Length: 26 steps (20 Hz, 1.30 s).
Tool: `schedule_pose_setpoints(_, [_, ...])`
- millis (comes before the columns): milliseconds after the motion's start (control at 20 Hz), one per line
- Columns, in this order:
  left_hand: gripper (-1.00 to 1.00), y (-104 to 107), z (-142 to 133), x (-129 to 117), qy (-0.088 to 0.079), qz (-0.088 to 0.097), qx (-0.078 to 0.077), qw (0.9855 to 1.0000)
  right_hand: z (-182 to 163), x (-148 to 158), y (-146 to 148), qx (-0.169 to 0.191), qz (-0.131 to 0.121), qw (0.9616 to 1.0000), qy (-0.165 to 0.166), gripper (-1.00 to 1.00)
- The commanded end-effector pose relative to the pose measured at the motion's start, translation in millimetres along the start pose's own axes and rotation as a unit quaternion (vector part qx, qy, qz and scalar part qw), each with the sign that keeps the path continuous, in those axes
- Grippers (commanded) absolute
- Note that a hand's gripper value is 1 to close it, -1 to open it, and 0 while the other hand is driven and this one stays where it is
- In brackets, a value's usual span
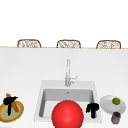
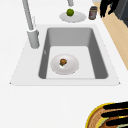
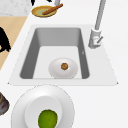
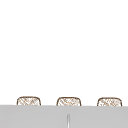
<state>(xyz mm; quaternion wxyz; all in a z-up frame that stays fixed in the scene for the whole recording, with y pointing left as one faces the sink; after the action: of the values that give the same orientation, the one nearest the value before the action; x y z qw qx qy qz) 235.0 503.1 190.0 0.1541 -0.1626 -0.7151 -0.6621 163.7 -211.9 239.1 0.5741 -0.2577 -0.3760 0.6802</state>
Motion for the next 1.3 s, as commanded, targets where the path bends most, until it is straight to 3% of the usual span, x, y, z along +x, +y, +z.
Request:
schedule_pose_setpoints(0, [-1.0,-1,13,-19,-0.006,0.012,-0.001,0.9999,0,0,0,0.0,0.0,1.0,0.0,0.0])
schedule_pose_setpoints(150, [-1.0,0,9,-37,-0.007,0.019,-0.008,0.9998,0,0,0,0.0,0.0,1.0,0.0,0.0])
schedule_pose_setpoints(200, [-1.0,-2,5,-38,0.001,0.02,-0.004,0.9998,0,0,0,0.0,0.0,1.0,0.0,0.0])
schedule_pose_setpoints(350, [-1.0,-3,5,-44,0.005,0.03,-0.004,0.9995,0,0,0,0.0,0.0,1.0,0.0,0.0])
schedule_pose_setpoints(600, [-1.0,-18,10,-59,-0.004,0.042,-0.004,0.9991,0,0,0,0.0,0.0,1.0,0.0,0.0])
schedule_pose_setpoints(1050, [-1.0,-32,12,-88,-0.003,0.08,-0.003,0.9968,0,0,0,0.0,0.0,1.0,0.0,0.0])
schedule_pose_setpoints(1250, [-1.0,-38,12,-95,-0.004,0.077,-0.002,0.997,0,0,0,0.0,0.0,1.0,0.0,0.0])
